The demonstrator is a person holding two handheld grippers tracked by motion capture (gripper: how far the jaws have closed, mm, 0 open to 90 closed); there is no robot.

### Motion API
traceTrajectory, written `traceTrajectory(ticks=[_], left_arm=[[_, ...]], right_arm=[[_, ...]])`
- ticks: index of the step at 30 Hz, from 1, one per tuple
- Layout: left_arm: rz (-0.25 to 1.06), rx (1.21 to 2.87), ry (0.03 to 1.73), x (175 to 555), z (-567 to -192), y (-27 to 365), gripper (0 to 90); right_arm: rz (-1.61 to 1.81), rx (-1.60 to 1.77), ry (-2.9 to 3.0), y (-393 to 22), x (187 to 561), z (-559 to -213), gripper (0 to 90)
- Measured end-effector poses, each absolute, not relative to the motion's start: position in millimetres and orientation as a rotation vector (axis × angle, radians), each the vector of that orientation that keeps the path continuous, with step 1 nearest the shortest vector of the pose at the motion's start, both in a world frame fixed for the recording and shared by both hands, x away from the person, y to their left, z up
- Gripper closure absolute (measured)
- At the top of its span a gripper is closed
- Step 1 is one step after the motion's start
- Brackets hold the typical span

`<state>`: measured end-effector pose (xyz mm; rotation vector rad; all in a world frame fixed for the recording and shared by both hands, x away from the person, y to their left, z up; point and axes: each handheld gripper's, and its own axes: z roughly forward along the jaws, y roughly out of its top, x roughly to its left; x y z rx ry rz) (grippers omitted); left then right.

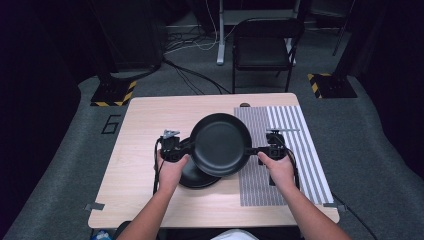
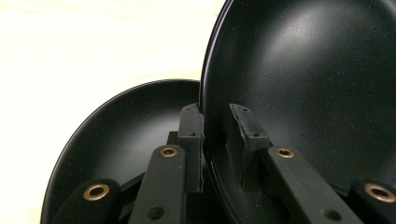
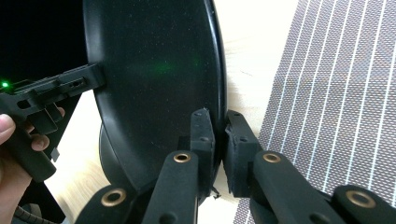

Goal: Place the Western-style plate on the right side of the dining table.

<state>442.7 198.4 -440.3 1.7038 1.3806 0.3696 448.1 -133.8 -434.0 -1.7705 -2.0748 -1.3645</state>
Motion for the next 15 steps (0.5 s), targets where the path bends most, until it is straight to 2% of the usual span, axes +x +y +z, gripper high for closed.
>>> traceTrajectory(ticks=[15], left_arm=[[0.356, 1.715, 1.354, 448, -435, 183, 75.2]], right_arm=[[-1.403, -1.797, -2.072, -149, 444, -428, 83.4]])
